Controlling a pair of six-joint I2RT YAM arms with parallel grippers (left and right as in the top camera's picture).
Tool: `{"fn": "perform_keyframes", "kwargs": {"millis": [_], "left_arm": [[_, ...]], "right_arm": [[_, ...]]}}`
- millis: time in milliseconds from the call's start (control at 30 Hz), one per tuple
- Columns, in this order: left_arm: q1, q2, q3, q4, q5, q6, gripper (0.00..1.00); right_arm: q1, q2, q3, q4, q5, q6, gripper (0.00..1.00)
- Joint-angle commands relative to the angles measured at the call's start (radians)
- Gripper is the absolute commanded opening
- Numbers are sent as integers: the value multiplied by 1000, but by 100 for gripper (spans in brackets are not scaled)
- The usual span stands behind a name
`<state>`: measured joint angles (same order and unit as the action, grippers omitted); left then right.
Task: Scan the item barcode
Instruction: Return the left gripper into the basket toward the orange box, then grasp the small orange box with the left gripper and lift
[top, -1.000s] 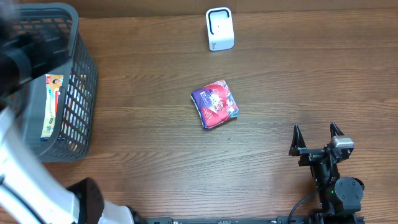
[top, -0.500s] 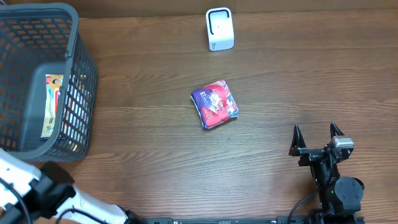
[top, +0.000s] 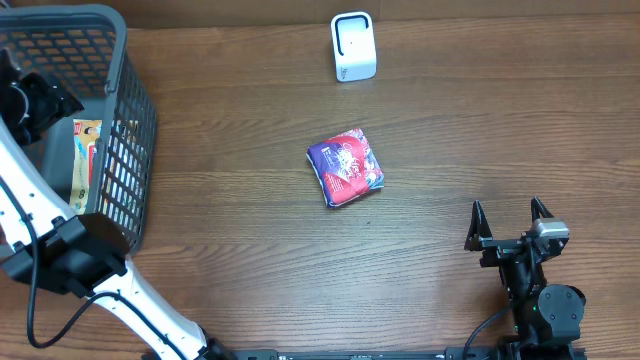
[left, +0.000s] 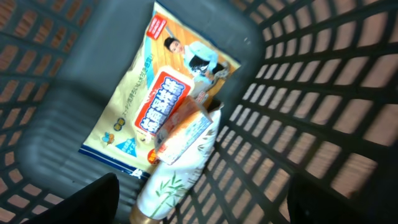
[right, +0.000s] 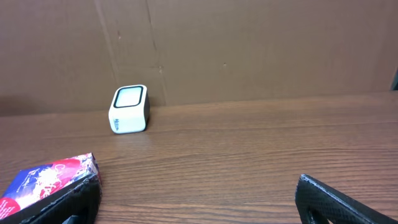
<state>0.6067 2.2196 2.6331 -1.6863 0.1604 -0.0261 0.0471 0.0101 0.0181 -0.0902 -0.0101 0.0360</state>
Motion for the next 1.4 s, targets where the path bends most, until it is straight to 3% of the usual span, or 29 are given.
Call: {"fn": "perform_keyframes", "kwargs": {"millis": [0,333,567,800,900,1000,1067,1100,1367], "left_arm": [[-19,28,-56,-3,-98,19,78],[-4,30,-325,101,-111,19,81],[-7,32,-494,248,-74,77,64],[-7,32,-637,365,-59,101,63],[-7,32,-686,430,-59,101,44],[-7,32,-706,463,-60,101,34],[-6,31,-705,470,-63,101,18],[-5,30,-697,467,-68,101,4],[-4,27,-479,317,-57,63,4]], "right_arm": [[-1,-7,-10,6,9,-3,100],[-1,-7,-10,6,9,-3,100],[-1,-7,-10,6,9,-3,100],[-1,-7,-10,6,9,-3,100],[-1,-7,-10,6,9,-3,100],[-1,-7,-10,6,9,-3,100],[-1,-7,-10,6,9,-3,100],[-1,-7,-10,6,9,-3,100],[-1,-7,-10,6,9,-3,100]]}}
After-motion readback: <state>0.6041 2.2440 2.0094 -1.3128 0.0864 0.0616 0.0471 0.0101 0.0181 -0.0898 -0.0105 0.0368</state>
